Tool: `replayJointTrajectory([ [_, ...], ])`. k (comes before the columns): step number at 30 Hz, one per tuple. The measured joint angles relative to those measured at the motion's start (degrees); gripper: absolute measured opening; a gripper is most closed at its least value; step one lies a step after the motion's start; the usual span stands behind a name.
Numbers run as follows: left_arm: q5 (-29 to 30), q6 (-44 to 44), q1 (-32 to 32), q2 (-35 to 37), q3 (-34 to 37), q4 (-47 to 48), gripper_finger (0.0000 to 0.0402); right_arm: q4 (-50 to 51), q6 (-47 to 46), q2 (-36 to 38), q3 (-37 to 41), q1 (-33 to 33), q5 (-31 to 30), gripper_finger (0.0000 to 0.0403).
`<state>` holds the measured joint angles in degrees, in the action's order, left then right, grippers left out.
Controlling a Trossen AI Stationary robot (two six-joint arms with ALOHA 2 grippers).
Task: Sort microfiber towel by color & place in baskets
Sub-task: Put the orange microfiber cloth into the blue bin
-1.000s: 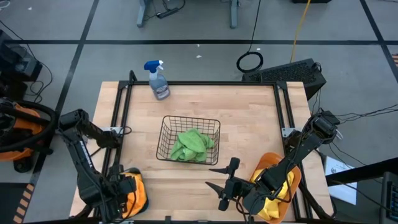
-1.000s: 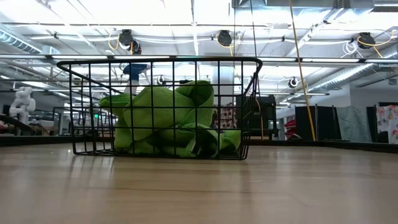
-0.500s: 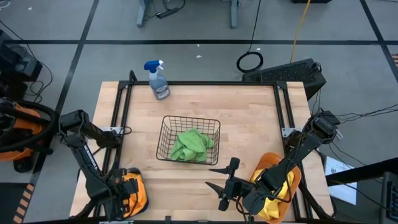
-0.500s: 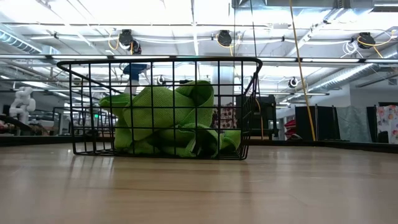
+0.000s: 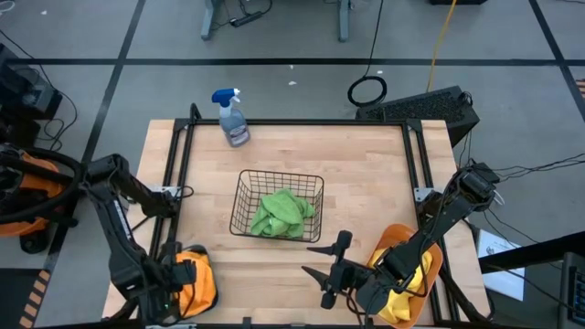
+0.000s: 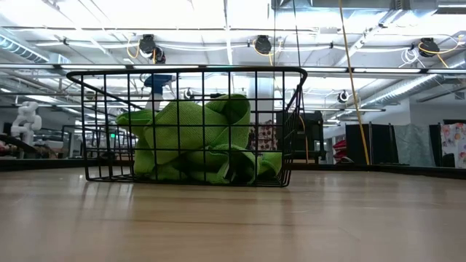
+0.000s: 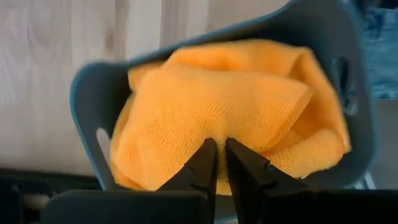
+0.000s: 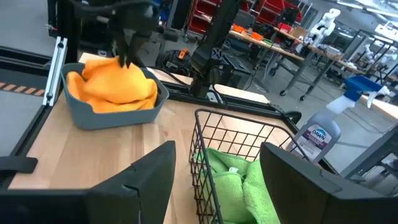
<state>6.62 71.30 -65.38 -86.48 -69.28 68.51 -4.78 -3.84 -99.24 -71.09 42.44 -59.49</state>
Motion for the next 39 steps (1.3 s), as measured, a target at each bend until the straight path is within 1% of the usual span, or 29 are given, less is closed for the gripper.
replayJointTrajectory([
  [2,0.9,-2.2,0.0,0.8,-0.4,-0.1,0.0039,-0.1,1.4,0.0,0.0,0.0,0.0,0.0226],
  [6,0.3,-5.5,0.1,1.8,-0.4,-0.2,0.0039,-0.3,2.1,0.0,0.0,-0.4,0.0,0.0226],
  [10,0.0,-5.7,0.0,1.9,-0.4,-0.5,0.0039,-0.4,2.0,0.0,0.0,-0.5,0.0,0.0226],
  [14,4.0,-3.6,0.0,1.7,-0.4,-0.7,0.0039,-0.6,2.0,0.0,0.0,-0.5,0.0,0.0226],
  [16,5.5,-2.7,-0.6,1.6,0.3,-2.7,0.0039,-0.6,2.0,0.0,0.0,-0.5,0.0,0.0226],
  [19,5.4,-2.5,-1.8,1.3,2.8,-9.6,0.0039,-0.6,2.0,0.0,0.0,-0.5,0.1,0.0226],
  [21,5.5,-0.3,-2.8,1.3,3.9,-12.1,0.0043,-0.6,1.9,0.0,0.0,-0.5,1.5,0.0226],
  [23,5.7,1.6,-3.4,1.3,4.6,-12.9,0.0057,-0.5,2.0,0.0,0.0,-0.5,1.8,0.0226],
  [25,6.5,1.8,-4.3,1.3,5.0,-13.0,0.0079,-0.6,1.9,0.0,0.0,-0.5,2.4,0.0226],
  [29,7.2,1.8,-5.0,1.3,5.4,-12.5,0.0139,-0.5,1.7,0.0,0.0,-0.5,2.8,0.0226],
  [32,7.3,-0.4,-4.8,1.3,5.3,-11.0,0.0186,-0.5,1.6,0.0,0.0,-0.5,2.8,0.0226],
  [34,7.5,-1.1,-4.9,1.4,4.8,-10.3,0.0209,-0.5,1.6,0.0,0.0,-0.5,2.7,0.0226],
  [36,7.6,-1.2,-4.9,1.4,4.1,-10.4,0.0222,-0.5,1.6,0.0,0.0,-0.6,2.8,0.0226],
  [39,7.5,-1.2,-5.3,1.4,2.9,-10.4,0.0224,-0.5,1.6,0.0,0.0,-0.6,2.7,0.0226],
])
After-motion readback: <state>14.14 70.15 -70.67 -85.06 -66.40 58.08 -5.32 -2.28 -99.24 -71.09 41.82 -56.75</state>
